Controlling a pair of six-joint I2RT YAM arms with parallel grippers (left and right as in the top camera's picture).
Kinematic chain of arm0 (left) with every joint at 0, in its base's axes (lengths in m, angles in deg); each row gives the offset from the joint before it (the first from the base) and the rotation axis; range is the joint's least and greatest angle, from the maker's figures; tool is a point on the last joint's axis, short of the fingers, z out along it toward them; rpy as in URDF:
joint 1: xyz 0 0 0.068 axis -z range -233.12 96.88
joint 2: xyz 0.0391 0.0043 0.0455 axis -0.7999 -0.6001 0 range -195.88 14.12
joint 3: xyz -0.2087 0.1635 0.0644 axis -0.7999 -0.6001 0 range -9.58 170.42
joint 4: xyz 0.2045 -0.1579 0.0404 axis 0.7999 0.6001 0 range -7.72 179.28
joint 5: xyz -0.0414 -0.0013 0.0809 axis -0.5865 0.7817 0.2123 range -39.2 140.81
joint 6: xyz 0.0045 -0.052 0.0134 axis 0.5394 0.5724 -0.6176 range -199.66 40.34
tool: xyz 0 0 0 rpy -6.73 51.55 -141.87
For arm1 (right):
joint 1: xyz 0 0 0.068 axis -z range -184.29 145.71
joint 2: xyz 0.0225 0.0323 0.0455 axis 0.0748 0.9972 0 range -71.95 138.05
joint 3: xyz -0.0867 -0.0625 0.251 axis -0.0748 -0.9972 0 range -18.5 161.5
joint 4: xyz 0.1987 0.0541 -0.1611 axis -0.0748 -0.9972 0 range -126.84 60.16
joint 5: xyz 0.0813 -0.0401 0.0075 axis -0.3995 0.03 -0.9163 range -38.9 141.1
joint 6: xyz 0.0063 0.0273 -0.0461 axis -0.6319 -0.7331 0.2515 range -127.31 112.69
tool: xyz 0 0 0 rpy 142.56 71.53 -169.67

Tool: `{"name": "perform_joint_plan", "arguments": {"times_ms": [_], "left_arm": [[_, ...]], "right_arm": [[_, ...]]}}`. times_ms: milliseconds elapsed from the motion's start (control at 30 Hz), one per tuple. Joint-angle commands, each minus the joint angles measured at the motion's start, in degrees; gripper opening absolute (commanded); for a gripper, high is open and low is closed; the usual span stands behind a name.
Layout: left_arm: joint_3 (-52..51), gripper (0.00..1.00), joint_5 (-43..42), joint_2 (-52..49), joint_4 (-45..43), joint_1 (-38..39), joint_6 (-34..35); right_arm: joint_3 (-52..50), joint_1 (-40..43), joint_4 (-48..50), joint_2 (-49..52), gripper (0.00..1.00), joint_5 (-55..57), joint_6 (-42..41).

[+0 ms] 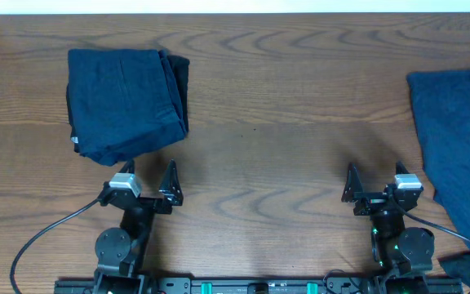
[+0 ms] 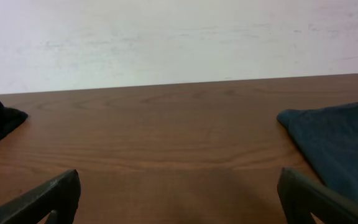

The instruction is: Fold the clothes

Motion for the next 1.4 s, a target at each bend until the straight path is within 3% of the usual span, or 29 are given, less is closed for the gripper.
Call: {"name": "perform_joint_plan", "arguments": {"times_ms": [0, 333, 1367], "left_arm": [[-0.22, 0.98, 1.36, 2.64, 2.23, 0.22, -1.42], [-0.22, 0.98, 1.36, 3.32, 10.45, 0.22, -1.40], [-0.22, 0.98, 1.31, 2.75, 10.40, 0.22, -1.36]], "right_arm": [[-0.11, 1.01, -0.28, -0.35, 0.99, -0.20, 0.98], [-0.11, 1.01, -0.28, -0.35, 0.99, -0.20, 0.98], [-0.11, 1.01, -0.28, -0.35, 0.99, -0.20, 0.98]]}}
